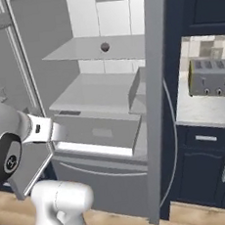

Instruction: Gather the eggplant and lime from the fridge and place them on a tray on the dining counter. Then gather the chicken drumsticks from the fridge and place them on the other tray.

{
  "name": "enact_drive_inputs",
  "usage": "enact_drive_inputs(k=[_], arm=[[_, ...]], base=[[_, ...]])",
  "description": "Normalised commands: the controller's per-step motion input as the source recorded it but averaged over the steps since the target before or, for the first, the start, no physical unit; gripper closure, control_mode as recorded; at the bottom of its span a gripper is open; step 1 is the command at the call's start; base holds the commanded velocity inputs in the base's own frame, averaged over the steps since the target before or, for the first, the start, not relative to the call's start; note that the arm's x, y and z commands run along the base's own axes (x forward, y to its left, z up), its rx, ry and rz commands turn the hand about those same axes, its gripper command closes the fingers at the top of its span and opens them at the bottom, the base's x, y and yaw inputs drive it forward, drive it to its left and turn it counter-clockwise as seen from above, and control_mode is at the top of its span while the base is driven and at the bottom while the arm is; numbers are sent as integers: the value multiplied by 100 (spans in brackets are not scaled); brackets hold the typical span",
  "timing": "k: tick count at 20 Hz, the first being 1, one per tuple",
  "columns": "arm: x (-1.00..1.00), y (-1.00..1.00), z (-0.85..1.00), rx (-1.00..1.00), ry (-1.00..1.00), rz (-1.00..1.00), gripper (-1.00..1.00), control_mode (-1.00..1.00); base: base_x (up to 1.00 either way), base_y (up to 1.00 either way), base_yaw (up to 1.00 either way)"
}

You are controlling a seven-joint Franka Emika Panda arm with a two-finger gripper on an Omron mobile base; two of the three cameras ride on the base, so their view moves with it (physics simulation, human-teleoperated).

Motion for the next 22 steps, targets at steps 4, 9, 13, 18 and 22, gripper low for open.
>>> enact_drive_inputs(k=[4, 9, 13, 18, 22], arm=[[0, 0, 0, 0, 0, 0, -100, 100], [0, 0, 0, 0, 0, 0, -100, 100], [0, 0, 0, 0, 0, 0, -100, 100], [0, 0, 0, 0, 0, 0, -100, 100], [0, 0, 0, 0, 0, 0, -100, 100]], base=[[65, 0, 18], [64, -6, 1], [51, 0, 0], [44, 0, 0], [12, 0, 0]])
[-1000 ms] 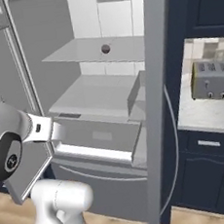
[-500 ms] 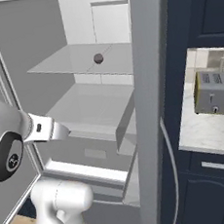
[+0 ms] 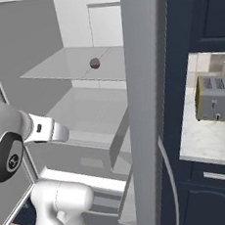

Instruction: Gather the eggplant and lime from the fridge and place them on a tray on the dining counter. Then gather the chicken drumsticks from the fridge and place them on the other tray.

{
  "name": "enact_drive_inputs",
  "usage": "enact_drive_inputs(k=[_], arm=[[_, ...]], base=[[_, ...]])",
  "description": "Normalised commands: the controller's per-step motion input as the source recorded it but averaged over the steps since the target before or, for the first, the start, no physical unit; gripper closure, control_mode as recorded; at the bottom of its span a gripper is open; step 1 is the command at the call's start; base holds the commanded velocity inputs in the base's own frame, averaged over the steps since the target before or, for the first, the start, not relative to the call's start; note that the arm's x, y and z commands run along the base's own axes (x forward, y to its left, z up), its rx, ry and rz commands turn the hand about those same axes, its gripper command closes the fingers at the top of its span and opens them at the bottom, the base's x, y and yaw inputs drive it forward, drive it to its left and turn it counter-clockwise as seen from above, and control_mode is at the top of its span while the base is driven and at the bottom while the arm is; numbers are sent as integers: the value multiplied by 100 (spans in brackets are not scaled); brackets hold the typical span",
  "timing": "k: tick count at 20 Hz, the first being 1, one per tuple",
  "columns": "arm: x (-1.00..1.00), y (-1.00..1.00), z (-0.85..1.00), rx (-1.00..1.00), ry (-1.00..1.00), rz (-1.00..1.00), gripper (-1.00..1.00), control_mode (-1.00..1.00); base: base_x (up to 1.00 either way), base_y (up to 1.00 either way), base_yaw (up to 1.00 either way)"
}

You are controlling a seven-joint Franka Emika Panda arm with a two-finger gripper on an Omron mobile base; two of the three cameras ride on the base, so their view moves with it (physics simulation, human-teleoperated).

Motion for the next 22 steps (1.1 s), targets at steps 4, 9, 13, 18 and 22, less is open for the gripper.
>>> enact_drive_inputs(k=[4, 9, 13, 18, 22], arm=[[0, 0, 0, 0, 0, 0, -100, 100], [-2, 0, 22, -2, -14, -1, -100, -100], [-3, 0, 49, -3, -5, -1, -100, -100], [1, 0, 46, -1, 0, 0, -100, -100], [14, 0, 30, 0, -1, -1, -100, -100]], base=[[0, 0, 0], [0, 0, 0], [0, 0, 0], [0, 0, 0], [0, 0, 0]])
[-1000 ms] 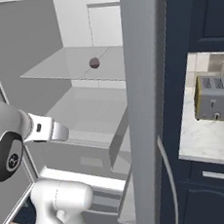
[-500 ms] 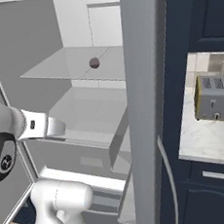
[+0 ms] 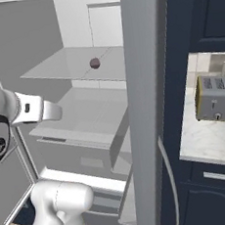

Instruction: Gather the eggplant and lime from the fridge and place them on a tray on the dining counter. Then gather the chicken drumsticks from the fridge and place them on the other tray.

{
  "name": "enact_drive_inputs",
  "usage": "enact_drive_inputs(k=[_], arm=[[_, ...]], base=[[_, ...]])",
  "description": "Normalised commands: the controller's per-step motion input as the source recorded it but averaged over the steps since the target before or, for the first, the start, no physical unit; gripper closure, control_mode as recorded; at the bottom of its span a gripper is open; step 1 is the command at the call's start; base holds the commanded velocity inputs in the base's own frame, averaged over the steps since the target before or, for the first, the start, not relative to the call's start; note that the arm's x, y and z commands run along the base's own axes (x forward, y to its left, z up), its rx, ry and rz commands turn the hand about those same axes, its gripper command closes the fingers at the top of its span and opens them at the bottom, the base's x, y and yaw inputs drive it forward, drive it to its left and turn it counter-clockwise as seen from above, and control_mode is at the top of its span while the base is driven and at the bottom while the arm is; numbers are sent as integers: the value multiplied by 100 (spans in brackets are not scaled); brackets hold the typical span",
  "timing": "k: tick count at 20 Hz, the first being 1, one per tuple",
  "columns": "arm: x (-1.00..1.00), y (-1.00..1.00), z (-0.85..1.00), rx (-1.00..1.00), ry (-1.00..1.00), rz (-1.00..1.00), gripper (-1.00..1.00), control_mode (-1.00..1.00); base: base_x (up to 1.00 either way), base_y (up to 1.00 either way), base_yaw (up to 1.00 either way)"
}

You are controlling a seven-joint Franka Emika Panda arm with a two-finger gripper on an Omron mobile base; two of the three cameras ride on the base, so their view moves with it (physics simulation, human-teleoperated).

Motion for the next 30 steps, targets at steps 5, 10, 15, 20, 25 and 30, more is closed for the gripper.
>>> enact_drive_inputs(k=[5, 10, 15, 20, 25, 30], arm=[[32, 0, 15, 0, -2, -5, -100, -100], [50, 0, 4, 0, -6, -4, -100, -100], [58, -1, 23, 3, 0, -6, -100, -100], [57, -9, 14, 6, -3, -5, -100, -100], [61, -11, 0, 4, -7, -1, -100, -100], [65, 0, -1, 0, -5, 0, -100, -100]], base=[[0, 0, 0], [0, 0, 0], [0, 0, 0], [0, 0, 0], [0, 0, 0], [0, 0, 0]])
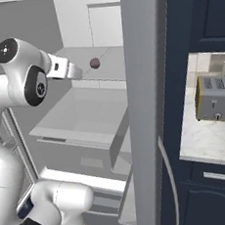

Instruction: Gather the eggplant and lime from the fridge and place them on a tray on the dining counter. Then gather the chicken drumsticks from the fridge and place them on the other tray.

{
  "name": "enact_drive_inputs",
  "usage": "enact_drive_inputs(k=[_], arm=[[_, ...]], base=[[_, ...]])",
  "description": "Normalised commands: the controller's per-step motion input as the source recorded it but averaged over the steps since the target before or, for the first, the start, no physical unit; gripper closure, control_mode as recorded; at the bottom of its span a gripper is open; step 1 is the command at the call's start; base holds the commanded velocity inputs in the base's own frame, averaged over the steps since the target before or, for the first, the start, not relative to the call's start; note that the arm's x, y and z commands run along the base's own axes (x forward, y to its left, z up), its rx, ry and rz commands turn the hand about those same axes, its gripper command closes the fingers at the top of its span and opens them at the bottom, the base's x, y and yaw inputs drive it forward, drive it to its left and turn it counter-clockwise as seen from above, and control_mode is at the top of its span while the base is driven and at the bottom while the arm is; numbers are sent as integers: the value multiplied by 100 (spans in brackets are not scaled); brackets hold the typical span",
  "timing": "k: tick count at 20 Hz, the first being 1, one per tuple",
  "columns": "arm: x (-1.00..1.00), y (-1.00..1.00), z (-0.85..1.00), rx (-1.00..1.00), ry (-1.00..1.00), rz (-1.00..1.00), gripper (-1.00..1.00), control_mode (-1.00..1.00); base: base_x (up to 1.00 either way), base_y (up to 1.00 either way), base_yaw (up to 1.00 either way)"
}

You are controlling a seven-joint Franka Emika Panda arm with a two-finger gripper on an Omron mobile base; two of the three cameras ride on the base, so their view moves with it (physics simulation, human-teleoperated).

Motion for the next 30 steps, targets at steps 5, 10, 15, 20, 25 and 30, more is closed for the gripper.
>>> enact_drive_inputs(k=[5, 10, 15, 20, 25, 30], arm=[[66, 0, -1, 0, 3, -1, -100, -100], [45, 0, -1, 0, 8, -5, -100, -100], [42, 0, 0, 1, 4, -3, -100, -100], [39, 0, -4, 2, 0, 0, -100, -100], [37, -1, -7, 0, 0, 0, -100, -100], [43, 0, 0, 2, 3, 0, -100, -100]], base=[[0, 0, 0], [0, 0, 0], [0, 0, 0], [0, 0, 0], [0, 0, 0], [0, 0, 0]])
